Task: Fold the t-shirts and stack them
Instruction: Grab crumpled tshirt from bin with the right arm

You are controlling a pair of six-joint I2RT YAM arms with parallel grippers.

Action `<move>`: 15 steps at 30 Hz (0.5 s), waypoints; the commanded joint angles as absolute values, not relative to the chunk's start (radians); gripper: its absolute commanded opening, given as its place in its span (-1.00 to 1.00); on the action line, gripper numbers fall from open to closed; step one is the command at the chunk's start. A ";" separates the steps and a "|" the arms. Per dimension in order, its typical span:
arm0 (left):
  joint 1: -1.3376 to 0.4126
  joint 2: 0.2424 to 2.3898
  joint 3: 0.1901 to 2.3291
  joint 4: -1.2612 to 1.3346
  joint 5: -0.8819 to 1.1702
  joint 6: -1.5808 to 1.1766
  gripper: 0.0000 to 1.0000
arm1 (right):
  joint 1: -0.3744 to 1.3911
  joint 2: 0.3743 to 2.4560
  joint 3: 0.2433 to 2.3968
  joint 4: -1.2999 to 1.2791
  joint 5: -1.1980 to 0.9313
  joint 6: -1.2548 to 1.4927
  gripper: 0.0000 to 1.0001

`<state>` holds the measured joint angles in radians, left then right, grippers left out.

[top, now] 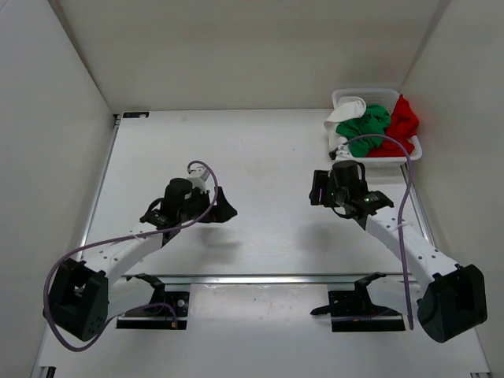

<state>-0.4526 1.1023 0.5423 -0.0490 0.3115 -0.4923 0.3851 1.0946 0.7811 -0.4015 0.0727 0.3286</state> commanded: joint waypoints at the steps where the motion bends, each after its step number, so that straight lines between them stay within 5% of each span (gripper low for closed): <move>1: -0.468 1.124 0.578 -0.046 0.301 -0.460 0.97 | 0.387 1.130 0.860 -0.353 0.063 0.322 0.14; 5: -0.463 1.120 0.537 0.028 0.365 -0.454 0.98 | 0.350 1.147 0.896 -0.310 -0.095 0.288 0.11; 7: -0.469 1.121 0.523 0.044 0.347 -0.472 0.98 | 0.333 1.157 0.931 -0.287 -0.071 0.290 -0.11; 9: -0.476 1.131 0.511 0.077 0.370 -0.482 0.97 | 0.308 1.195 0.992 -0.317 -0.019 0.284 -0.66; 11: -0.486 1.143 0.492 0.127 0.391 -0.498 0.97 | 0.256 1.239 1.061 -0.340 0.032 0.282 -1.00; 12: -0.497 1.152 0.485 0.138 0.397 -0.496 0.97 | 0.238 1.265 1.090 -0.336 0.053 0.270 -1.00; 14: -0.518 1.155 0.488 0.155 0.397 -0.505 0.61 | 0.163 1.316 1.149 -0.344 0.038 0.255 -0.99; 15: -0.526 1.164 0.479 0.188 0.394 -0.508 0.11 | 0.114 1.347 1.181 -0.341 0.031 0.239 -1.00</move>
<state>-0.4988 1.1584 0.4946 0.0898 0.3592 -0.5030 0.2100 1.2873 1.1007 -0.3588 0.0006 0.2790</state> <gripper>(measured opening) 0.784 0.006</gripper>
